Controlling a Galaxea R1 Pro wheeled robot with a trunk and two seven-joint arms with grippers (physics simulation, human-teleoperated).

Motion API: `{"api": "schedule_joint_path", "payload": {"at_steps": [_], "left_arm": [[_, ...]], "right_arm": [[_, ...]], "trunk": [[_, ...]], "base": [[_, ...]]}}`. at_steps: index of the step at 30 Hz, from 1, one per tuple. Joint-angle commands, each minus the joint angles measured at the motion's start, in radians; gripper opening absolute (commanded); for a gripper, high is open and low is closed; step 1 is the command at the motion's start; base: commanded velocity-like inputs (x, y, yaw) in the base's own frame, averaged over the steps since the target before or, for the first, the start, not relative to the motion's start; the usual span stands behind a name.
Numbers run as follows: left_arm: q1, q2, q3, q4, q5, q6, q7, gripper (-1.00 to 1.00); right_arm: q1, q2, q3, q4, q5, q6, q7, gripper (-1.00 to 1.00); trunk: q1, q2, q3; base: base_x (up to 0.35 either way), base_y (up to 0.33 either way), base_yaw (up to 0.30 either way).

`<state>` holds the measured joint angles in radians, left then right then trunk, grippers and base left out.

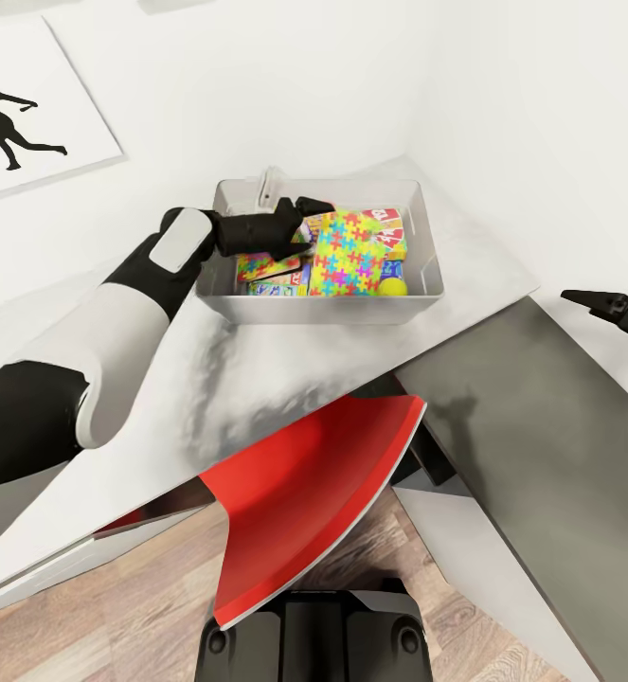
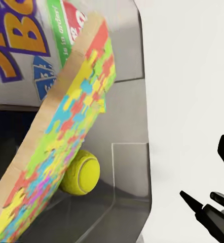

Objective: Put all the toys in the child's room - the three board games (two on the bed and one on the table), the two jigsaw puzzles on the table, and the tennis ball on the table - inside the toy box on the table in the child's room.

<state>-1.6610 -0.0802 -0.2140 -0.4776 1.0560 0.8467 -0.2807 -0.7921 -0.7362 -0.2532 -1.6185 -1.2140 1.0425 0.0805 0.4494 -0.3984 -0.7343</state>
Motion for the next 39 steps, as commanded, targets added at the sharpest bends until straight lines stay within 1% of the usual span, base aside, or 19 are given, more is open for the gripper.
{"api": "schedule_joint_path", "payload": {"at_steps": [1, 6, 9, 10, 13, 14, 16, 19, 20, 23, 26, 29, 31, 34, 35, 39], "left_arm": [[-0.003, 0.004, -0.001, -0.002, -0.004, 0.002, -0.006, 1.00], [-0.016, 0.018, 0.000, -0.023, -0.003, 0.005, 0.007, 1.00], [-0.025, 0.031, 0.001, -0.056, -0.002, 0.007, 0.040, 1.00], [-0.025, 0.031, 0.001, -0.056, -0.002, 0.007, 0.040, 1.00], [-0.029, 0.045, 0.006, -0.107, 0.001, 0.015, 0.092, 1.00], [-0.029, 0.045, 0.006, -0.107, 0.001, 0.015, 0.092, 1.00], [-0.031, 0.053, 0.026, -0.140, 0.005, 0.025, 0.134, 1.00], [-0.029, 0.059, 0.075, -0.185, 0.009, 0.041, 0.202, 1.00], [-0.029, 0.059, 0.075, -0.185, 0.009, 0.041, 0.202, 1.00], [-0.026, 0.063, 0.115, -0.224, 0.012, 0.059, 0.262, 1.00], [-0.025, 0.060, 0.135, -0.255, 0.013, 0.069, 0.302, 1.00], [-0.024, 0.053, 0.144, -0.273, 0.015, 0.079, 0.323, 1.00], [-0.024, 0.049, 0.146, -0.277, 0.015, 0.084, 0.327, 1.00], [-0.023, 0.034, 0.150, -0.289, 0.016, 0.096, 0.332, 1.00], [-0.023, 0.034, 0.150, -0.289, 0.016, 0.096, 0.332, 1.00], [-0.021, 0.017, 0.152, -0.310, 0.016, 0.104, 0.335, 1.00]], "right_arm": [[-0.001, 0.000, -0.001, 0.000, 0.008, 0.005, 0.008, 1.00], [-0.001, 0.000, 0.000, 0.000, 0.008, 0.005, 0.008, 1.00], [-0.001, 0.000, 0.000, 0.000, 0.008, 0.005, 0.008, 1.00], [-0.001, 0.000, 0.000, 0.000, 0.008, 0.005, 0.008, 1.00], [-0.001, 0.001, 0.000, 0.000, 0.008, 0.005, 0.008, 1.00], [-0.001, 0.001, 0.000, 0.000, 0.008, 0.005, 0.008, 1.00], [-0.001, 0.001, 0.000, 0.000, 0.008, 0.005, 0.008, 1.00], [-0.001, 0.002, 0.000, 0.000, 0.008, 0.005, 0.008, 1.00], [-0.001, 0.002, 0.000, 0.000, 0.008, 0.005, 0.008, 1.00], [0.000, 0.002, 0.000, 0.000, 0.008, 0.005, 0.008, 1.00], [-0.001, 0.003, 0.000, 0.000, 0.008, 0.005, 0.008, 1.00], [0.000, 0.005, 0.000, 0.000, 0.008, 0.005, 0.008, 1.00], [0.000, 0.007, 0.000, 0.000, 0.008, 0.005, 0.008, 1.00], [0.000, 0.014, 0.000, 0.000, 0.008, 0.005, 0.008, 1.00], [0.000, 0.014, 0.000, 0.000, 0.008, 0.005, 0.008, 1.00], [-0.001, 0.019, 0.000, 0.000, 0.009, 0.005, 0.008, 1.00]], "trunk": [[0.001, -0.002, -0.001], [0.001, -0.002, -0.001], [0.001, -0.002, -0.001], [0.001, -0.002, -0.001], [0.001, -0.002, -0.001], [0.001, -0.002, -0.001], [0.001, -0.002, -0.001], [0.001, -0.002, -0.001], [0.001, -0.002, -0.001], [0.001, -0.002, -0.001], [0.001, -0.002, -0.001], [0.001, -0.002, -0.001], [0.001, -0.002, -0.001], [0.001, -0.002, -0.001], [0.001, -0.002, -0.001], [0.001, -0.002, -0.001]], "base": [[0.000, 0.000, 0.000], [0.000, 0.000, 0.000], [0.000, 0.000, 0.000], [0.000, 0.000, 0.000], [0.000, 0.000, 0.000], [0.000, 0.000, 0.000], [0.000, 0.000, 0.000], [0.000, 0.000, 0.000], [0.000, 0.000, 0.000], [0.000, 0.000, 0.000], [0.000, 0.000, 0.000], [0.000, 0.000, 0.000], [0.000, 0.000, 0.000], [0.000, 0.000, 0.000], [0.000, 0.000, 0.000], [0.000, 0.000, 0.000]]}}
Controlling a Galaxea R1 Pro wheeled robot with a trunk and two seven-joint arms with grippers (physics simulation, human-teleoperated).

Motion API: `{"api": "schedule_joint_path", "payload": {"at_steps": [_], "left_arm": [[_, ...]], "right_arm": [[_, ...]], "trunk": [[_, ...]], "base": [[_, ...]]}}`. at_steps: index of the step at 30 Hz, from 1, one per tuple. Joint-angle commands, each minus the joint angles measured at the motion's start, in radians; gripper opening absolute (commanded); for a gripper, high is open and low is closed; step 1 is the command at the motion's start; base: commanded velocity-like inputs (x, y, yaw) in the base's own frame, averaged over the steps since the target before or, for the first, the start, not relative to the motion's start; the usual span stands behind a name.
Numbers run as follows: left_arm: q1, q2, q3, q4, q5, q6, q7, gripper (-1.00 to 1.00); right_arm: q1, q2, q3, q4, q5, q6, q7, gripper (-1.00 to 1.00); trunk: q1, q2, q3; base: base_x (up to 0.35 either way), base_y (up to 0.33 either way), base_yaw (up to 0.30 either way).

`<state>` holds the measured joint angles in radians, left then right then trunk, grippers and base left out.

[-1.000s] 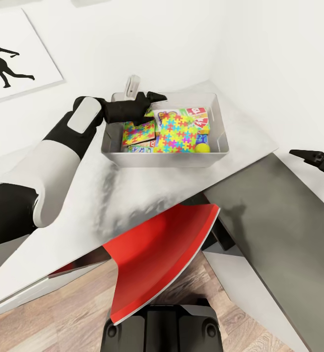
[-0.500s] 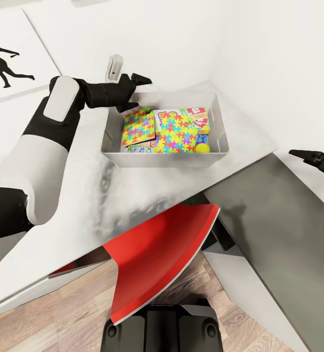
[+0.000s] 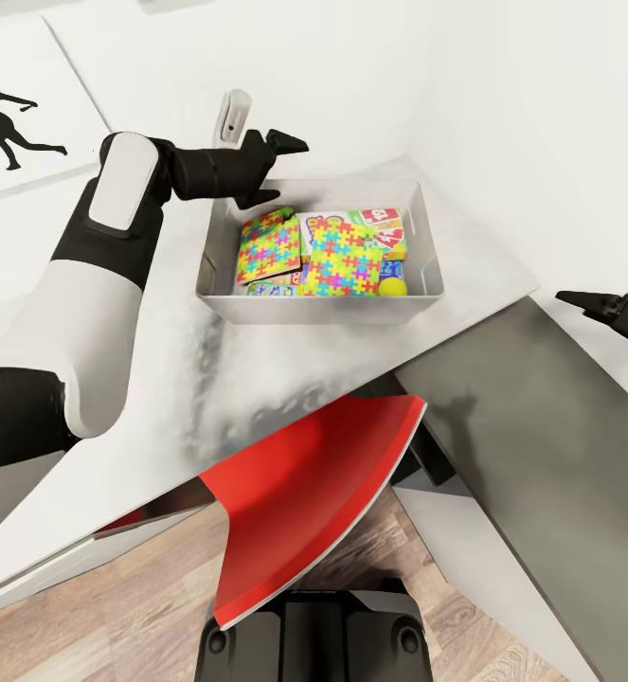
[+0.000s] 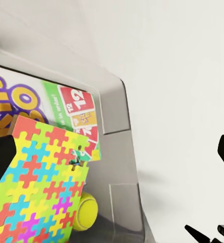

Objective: Put all the toys in the child's room - the three board games (two on the bed and one on the table), the two jigsaw puzzles on the table, and the tennis ball on the table - inside the toy box on the table in the child's room.

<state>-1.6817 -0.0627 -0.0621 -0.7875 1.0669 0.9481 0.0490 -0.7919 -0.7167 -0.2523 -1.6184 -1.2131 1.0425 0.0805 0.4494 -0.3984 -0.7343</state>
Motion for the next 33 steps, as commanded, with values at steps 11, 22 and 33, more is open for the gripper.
{"api": "schedule_joint_path", "payload": {"at_steps": [11, 22, 33], "left_arm": [[0.003, -0.019, 0.000, -0.027, 0.006, 0.008, 0.005, 1.00], [0.018, -0.021, 0.001, -0.064, 0.027, 0.012, 0.003, 1.00], [0.021, -0.022, 0.001, -0.073, 0.043, 0.013, 0.003, 1.00]], "right_arm": [[-0.001, 0.003, -0.001, 0.000, 0.008, 0.005, 0.008, 1.00], [-0.001, 0.002, -0.001, 0.000, 0.008, 0.005, 0.008, 1.00], [-0.001, -0.002, 0.000, 0.000, 0.000, 0.005, 0.012, 1.00]], "trunk": [[0.001, -0.002, -0.001], [0.001, -0.002, -0.001], [0.001, -0.002, 0.001]], "base": [[-0.076, 0.000, 0.000], [-0.269, 0.000, 0.000], [-0.315, 0.000, -0.023]]}}
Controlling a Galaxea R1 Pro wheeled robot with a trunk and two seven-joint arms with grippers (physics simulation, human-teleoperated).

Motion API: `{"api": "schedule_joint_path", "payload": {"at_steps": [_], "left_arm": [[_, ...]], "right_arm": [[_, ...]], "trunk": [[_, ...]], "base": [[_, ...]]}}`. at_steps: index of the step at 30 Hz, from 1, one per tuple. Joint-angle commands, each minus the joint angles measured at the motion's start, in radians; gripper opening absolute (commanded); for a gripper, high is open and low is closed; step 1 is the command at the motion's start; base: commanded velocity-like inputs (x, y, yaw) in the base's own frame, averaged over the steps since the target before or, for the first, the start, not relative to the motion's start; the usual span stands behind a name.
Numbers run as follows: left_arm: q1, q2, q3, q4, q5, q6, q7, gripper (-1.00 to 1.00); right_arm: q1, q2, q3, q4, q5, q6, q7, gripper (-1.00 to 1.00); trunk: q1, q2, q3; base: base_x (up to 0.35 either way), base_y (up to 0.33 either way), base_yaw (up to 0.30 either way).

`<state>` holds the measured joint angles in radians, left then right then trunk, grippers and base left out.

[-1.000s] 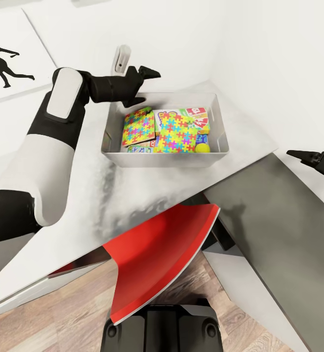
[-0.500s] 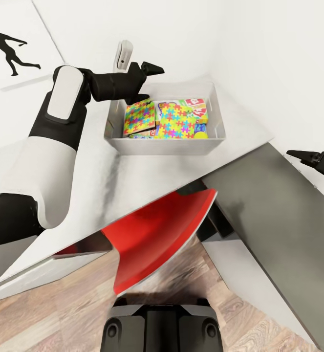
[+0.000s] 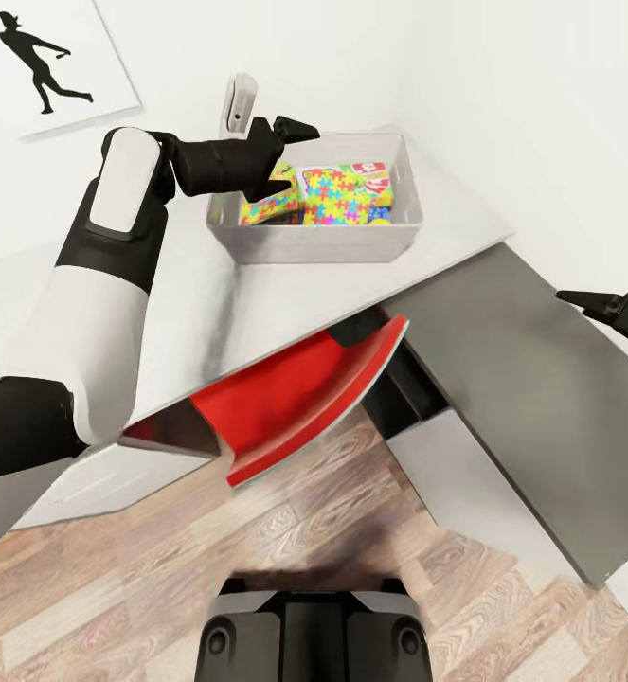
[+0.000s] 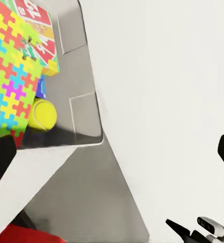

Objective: Put all the toys in the child's room - the three board games (two on the bed and one on the table), the two jigsaw puzzles on the table, and the tennis ball on the table - inside the toy box on the table in the child's room.

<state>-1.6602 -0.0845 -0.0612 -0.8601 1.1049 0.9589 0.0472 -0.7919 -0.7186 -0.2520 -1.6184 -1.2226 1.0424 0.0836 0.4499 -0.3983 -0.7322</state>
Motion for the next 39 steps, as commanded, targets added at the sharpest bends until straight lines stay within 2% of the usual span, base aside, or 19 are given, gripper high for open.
{"api": "schedule_joint_path", "payload": {"at_steps": [1, 23, 30, 39], "left_arm": [[-0.001, 0.000, 0.000, 0.000, 0.005, 0.003, 0.005, 1.00], [-0.001, 0.000, 0.000, -0.003, 0.009, 0.004, 0.004, 1.00], [-0.001, -0.002, -0.001, -0.005, 0.009, 0.008, -0.002, 1.00], [0.005, -0.026, -0.011, -0.010, 0.009, 0.015, -0.017, 1.00]], "right_arm": [[-0.001, 0.000, -0.001, 0.000, 0.009, 0.005, 0.009, 1.00], [-0.001, -0.006, -0.001, 0.000, 0.007, 0.005, 0.010, 1.00], [0.001, -0.010, -0.001, 0.000, 0.008, 0.005, 0.010, 1.00], [0.049, -0.019, -0.016, 0.000, 0.009, 0.005, 0.010, 1.00]], "trunk": [[0.000, -0.002, -0.001], [0.000, -0.002, 0.027], [0.000, -0.002, 0.037], [0.000, -0.002, 0.050]], "base": [[-0.322, 0.000, -0.085], [-0.317, 0.000, -0.126], [-0.142, 0.000, -0.135], [-0.046, 0.000, -0.135]]}}
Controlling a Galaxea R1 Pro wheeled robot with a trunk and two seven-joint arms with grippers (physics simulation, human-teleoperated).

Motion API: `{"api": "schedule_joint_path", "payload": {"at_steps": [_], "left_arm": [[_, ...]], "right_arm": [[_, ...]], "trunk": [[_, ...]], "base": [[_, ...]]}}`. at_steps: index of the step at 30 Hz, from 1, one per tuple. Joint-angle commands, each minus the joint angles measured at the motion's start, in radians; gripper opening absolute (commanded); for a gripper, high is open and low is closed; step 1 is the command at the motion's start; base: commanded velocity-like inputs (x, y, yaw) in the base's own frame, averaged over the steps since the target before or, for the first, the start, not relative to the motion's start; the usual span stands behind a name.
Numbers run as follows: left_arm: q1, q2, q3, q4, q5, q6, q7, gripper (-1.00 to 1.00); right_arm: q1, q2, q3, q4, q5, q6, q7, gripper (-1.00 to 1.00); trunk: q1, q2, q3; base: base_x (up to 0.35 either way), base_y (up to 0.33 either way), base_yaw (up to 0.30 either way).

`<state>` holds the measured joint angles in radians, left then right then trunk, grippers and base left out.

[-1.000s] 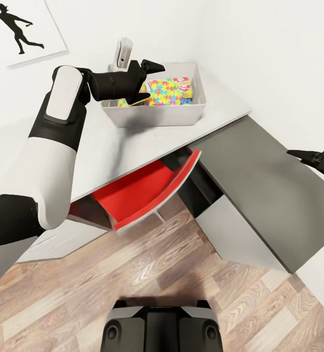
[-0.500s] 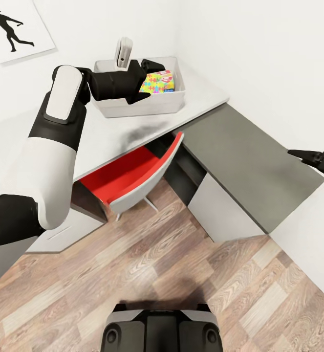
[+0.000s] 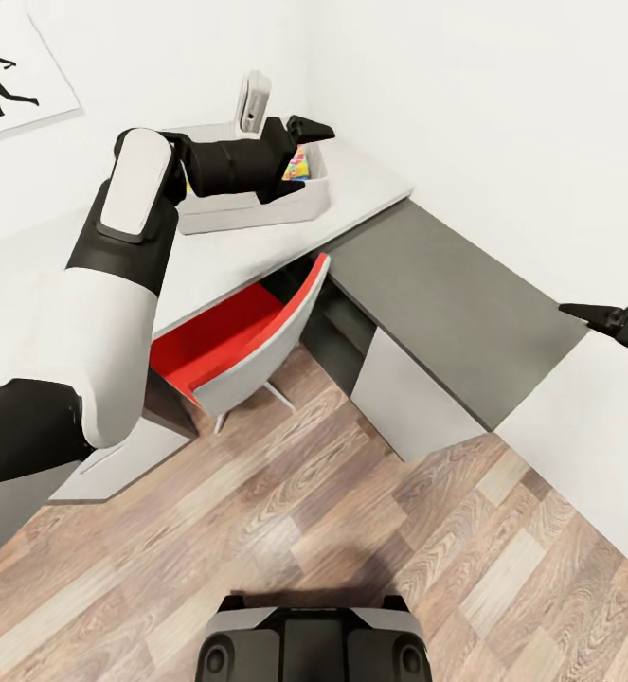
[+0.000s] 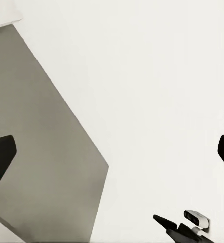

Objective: Put all the toys in the child's room - the three board games (two on the bed and one on the table), the two jigsaw puzzles on the table, and the tennis ball on the table - inside the toy box on the table in the child's room.

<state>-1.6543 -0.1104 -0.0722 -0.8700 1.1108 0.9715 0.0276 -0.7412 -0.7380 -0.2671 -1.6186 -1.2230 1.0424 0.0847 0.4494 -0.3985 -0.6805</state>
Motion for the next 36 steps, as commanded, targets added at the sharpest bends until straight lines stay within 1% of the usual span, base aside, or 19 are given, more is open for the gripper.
{"api": "schedule_joint_path", "payload": {"at_steps": [1, 3, 4, 6, 9, 11, 12, 14, 15, 17, 20, 22, 23, 25, 26, 28, 29, 32, 36], "left_arm": [[0.005, -0.005, -0.007, -0.003, 0.003, 0.003, 0.002, 1.00], [0.024, -0.017, -0.028, -0.018, 0.003, 0.004, 0.002, 1.00], [0.024, -0.017, -0.028, -0.018, 0.003, 0.004, 0.002, 1.00], [0.051, -0.028, -0.062, -0.045, 0.003, 0.003, 0.006, 1.00], [0.064, -0.034, -0.084, -0.060, 0.003, 0.003, 0.008, 1.00], [0.090, -0.045, -0.133, -0.092, 0.004, 0.001, 0.011, 1.00], [0.090, -0.045, -0.133, -0.092, 0.004, 0.001, 0.011, 1.00], [0.112, -0.053, -0.182, -0.126, 0.009, 0.001, 0.012, 1.00], [0.112, -0.053, -0.182, -0.126, 0.009, 0.001, 0.012, 1.00], [0.138, -0.058, -0.223, -0.161, 0.025, 0.000, 0.014, 1.00], [0.154, -0.059, -0.239, -0.178, 0.037, -0.001, 0.015, 1.00], [0.194, -0.061, -0.267, -0.209, 0.060, -0.002, 0.020, 1.00], [0.194, -0.061, -0.267, -0.209, 0.060, -0.002, 0.020, 1.00], [0.243, -0.062, -0.290, -0.245, 0.075, -0.003, 0.031, 1.00], [0.243, -0.062, -0.290, -0.245, 0.075, -0.003, 0.031, 1.00], [0.297, -0.061, -0.308, -0.287, 0.084, -0.004, 0.049, 1.00], [0.297, -0.061, -0.308, -0.287, 0.084, -0.004, 0.049, 1.00], [0.372, -0.059, -0.326, -0.350, 0.091, -0.006, 0.085, 1.00], [0.408, -0.057, -0.333, -0.388, 0.094, -0.007, 0.105, 1.00]], "right_arm": [[0.016, -0.001, -0.008, 0.000, 0.009, 0.005, 0.009, 1.00], [0.060, -0.002, -0.027, 0.000, 0.009, 0.005, 0.009, 1.00], [0.060, -0.002, -0.027, 0.000, 0.009, 0.005, 0.009, 1.00], [0.112, -0.003, -0.057, 0.000, 0.009, 0.005, 0.009, 1.00], [0.139, -0.002, -0.075, 0.000, 0.009, 0.005, 0.009, 1.00], [0.192, -0.001, -0.114, 0.001, 0.010, 0.005, 0.009, 1.00], [0.192, -0.001, -0.114, 0.001, 0.010, 0.005, 0.009, 1.00], [0.244, -0.001, -0.157, 0.001, 0.010, 0.005, 0.009, 1.00], [0.244, -0.001, -0.157, 0.001, 0.010, 0.005, 0.009, 1.00], [0.294, 0.002, -0.200, 0.001, 0.010, 0.005, 0.009, 1.00], [0.318, 0.003, -0.217, 0.001, 0.010, 0.005, 0.009, 1.00], [0.365, 0.007, -0.242, 0.000, 0.010, 0.005, 0.009, 1.00], [0.365, 0.007, -0.242, 0.000, 0.010, 0.005, 0.009, 1.00], [0.410, 0.012, -0.257, 0.001, 0.010, 0.005, 0.009, 1.00], [0.410, 0.012, -0.257, 0.001, 0.010, 0.005, 0.009, 1.00], [0.449, 0.017, -0.268, 0.001, 0.012, 0.005, 0.008, 1.00], [0.449, 0.017, -0.268, 0.001, 0.012, 0.005, 0.008, 1.00], [0.498, 0.030, -0.278, 0.002, 0.014, 0.005, 0.008, 1.00], [0.521, 0.037, -0.283, 0.002, 0.014, 0.005, 0.008, 1.00]], "trunk": [[0.001, -0.002, 0.000], [0.001, -0.002, 0.003], [0.001, -0.002, 0.005], [0.001, -0.002, 0.008], [0.001, -0.002, 0.012], [0.001, -0.002, 0.015], [0.001, -0.002, 0.016], [0.001, -0.002, 0.019], [0.001, -0.002, 0.021], [0.001, -0.002, 0.024], [0.001, -0.002, 0.028], [0.001, -0.002, 0.031], [0.001, -0.002, 0.033], [0.001, -0.002, 0.036], [0.001, -0.002, 0.037], [0.001, -0.002, 0.040], [0.001, -0.002, 0.041], [0.001, -0.002, 0.046], [0.001, -0.002, 0.052]], "base": [[-0.021, 0.000, -0.136], [-0.015, 0.000, -0.137], [-0.013, 0.000, -0.137], [-0.010, 0.000, -0.139], [-0.007, 0.000, -0.140], [-0.005, 0.000, -0.141], [-0.004, 0.000, -0.142], [-0.003, 0.000, -0.143], [-0.003, 0.000, -0.143], [-0.002, 0.000, -0.144], [-0.002, 0.000, -0.144], [-0.001, 0.000, -0.144], [-0.001, 0.000, -0.145], [-0.001, 0.000, -0.145], [-0.001, 0.000, -0.145], [0.000, 0.000, -0.145], [0.000, 0.000, -0.145], [0.000, 0.000, -0.145], [0.000, 0.000, -0.146]]}}
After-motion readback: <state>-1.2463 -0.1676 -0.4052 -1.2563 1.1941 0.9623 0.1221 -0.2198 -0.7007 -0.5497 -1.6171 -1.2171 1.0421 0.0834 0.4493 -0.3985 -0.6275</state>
